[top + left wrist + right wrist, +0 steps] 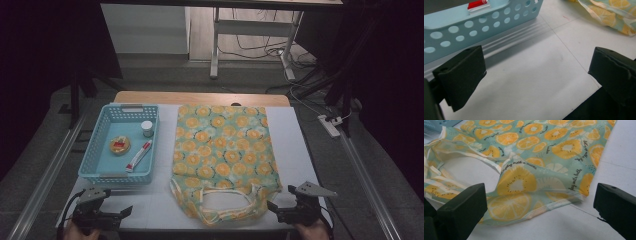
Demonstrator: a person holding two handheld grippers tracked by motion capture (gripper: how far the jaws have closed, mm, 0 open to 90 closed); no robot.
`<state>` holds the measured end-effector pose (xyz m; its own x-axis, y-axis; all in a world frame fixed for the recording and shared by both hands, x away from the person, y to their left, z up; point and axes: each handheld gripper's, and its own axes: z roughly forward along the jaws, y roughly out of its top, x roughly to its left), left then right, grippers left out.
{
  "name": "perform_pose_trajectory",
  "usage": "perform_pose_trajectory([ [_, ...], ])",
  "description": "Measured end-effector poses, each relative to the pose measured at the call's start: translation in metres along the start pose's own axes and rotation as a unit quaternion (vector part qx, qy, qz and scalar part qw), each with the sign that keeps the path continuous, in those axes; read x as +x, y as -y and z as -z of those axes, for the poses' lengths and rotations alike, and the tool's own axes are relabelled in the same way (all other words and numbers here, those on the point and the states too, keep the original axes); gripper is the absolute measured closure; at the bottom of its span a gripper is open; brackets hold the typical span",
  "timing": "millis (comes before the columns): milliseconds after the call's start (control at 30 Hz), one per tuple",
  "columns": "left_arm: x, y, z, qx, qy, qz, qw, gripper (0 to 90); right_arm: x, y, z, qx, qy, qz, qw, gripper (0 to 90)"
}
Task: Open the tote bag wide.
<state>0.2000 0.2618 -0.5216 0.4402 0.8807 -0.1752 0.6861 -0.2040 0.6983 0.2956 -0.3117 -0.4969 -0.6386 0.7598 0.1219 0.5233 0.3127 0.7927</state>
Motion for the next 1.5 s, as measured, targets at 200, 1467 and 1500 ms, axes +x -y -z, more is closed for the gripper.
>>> perform_pose_trajectory([
  [200, 0.001, 0.000, -0.001, 0.001, 0.003, 0.002, 1.0000, 1.1, 0.001, 0.000, -0.001, 0.003, -0.004, 0.006, 1.0000, 0.0],
  [1467, 0.002, -0.001, -0.002, 0.009, 0.024, -0.003, 0.9997, 1.5, 0.022, -0.010, -0.008, 0.028, -0.036, 0.081, 0.9957, 0.0],
  [1500, 0.002, -0.001, -0.002, 0.009, 0.024, -0.003, 0.9997, 1.5, 0.022, -0.010, -0.008, 0.028, -0.036, 0.081, 0.9957, 0.0],
])
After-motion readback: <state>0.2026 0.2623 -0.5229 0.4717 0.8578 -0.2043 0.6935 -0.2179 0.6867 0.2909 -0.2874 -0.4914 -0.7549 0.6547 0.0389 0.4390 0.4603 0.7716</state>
